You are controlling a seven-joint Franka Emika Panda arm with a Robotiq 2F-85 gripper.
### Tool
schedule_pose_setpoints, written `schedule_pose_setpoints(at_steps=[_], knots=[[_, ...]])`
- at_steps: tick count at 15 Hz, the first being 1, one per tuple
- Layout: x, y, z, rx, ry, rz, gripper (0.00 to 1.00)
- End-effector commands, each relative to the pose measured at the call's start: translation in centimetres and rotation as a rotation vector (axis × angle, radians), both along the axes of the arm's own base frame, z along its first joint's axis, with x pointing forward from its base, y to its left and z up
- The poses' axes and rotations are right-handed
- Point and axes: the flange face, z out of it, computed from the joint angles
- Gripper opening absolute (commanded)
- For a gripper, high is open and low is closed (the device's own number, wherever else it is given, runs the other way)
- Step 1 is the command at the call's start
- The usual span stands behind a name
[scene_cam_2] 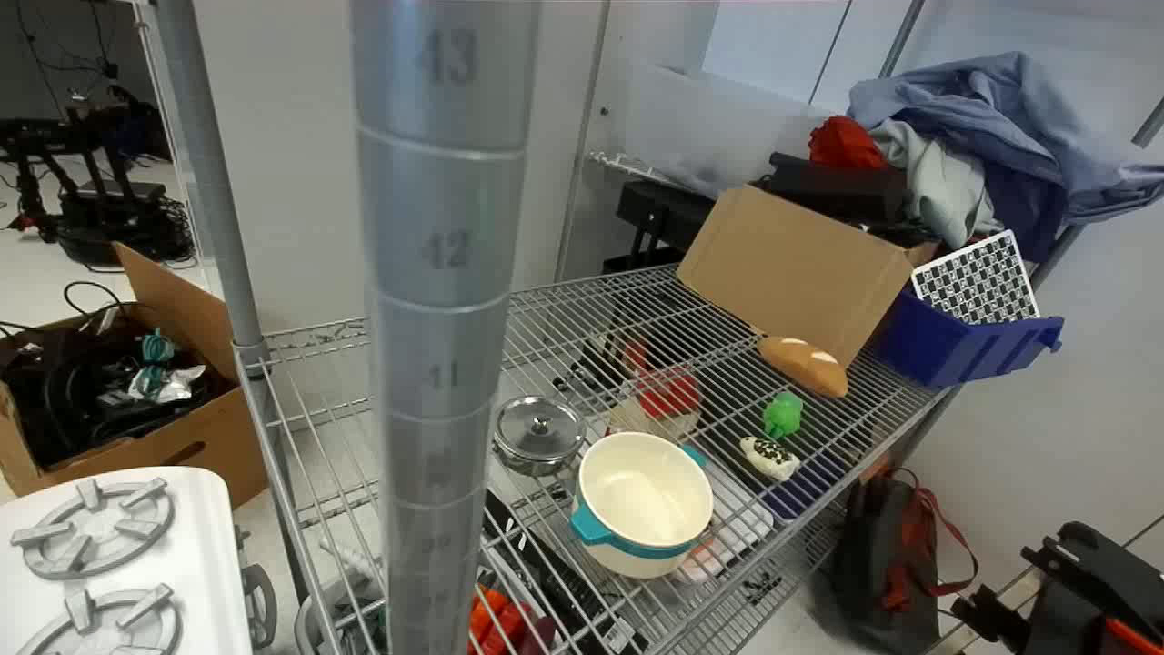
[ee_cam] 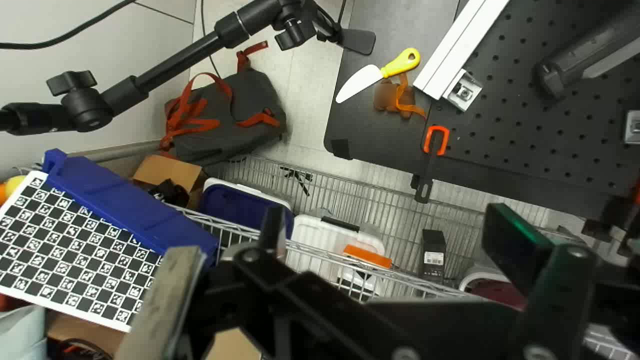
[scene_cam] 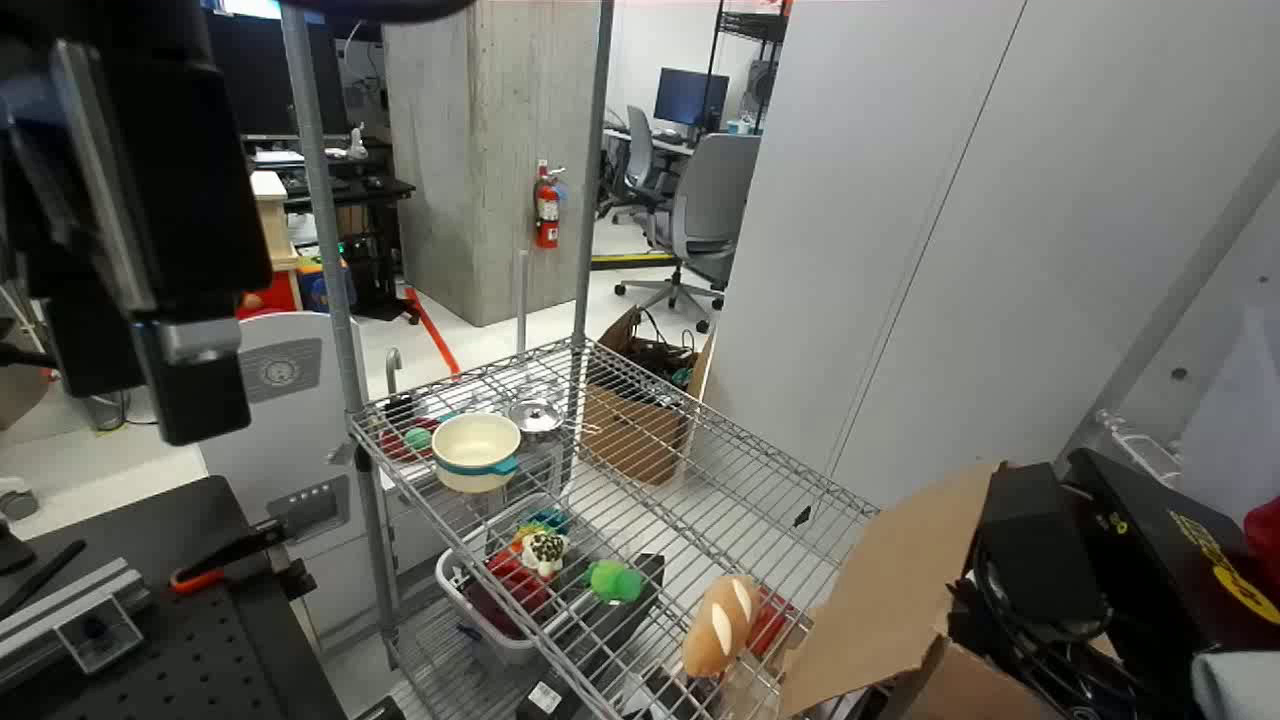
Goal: Put the black and white object in the dish
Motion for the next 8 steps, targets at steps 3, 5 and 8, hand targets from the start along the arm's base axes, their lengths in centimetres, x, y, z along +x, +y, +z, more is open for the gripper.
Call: schedule_pose_setpoints(at_steps=[3,5,8], knots=[[0.0,0.0,0.1,0.000,0.000,0.000,1.00],[0.0,0.0,0.1,0.000,0.000,0.000,1.00],[2.2,-0.1,-1.3,0.009,0.004,-0.007,1.00]])
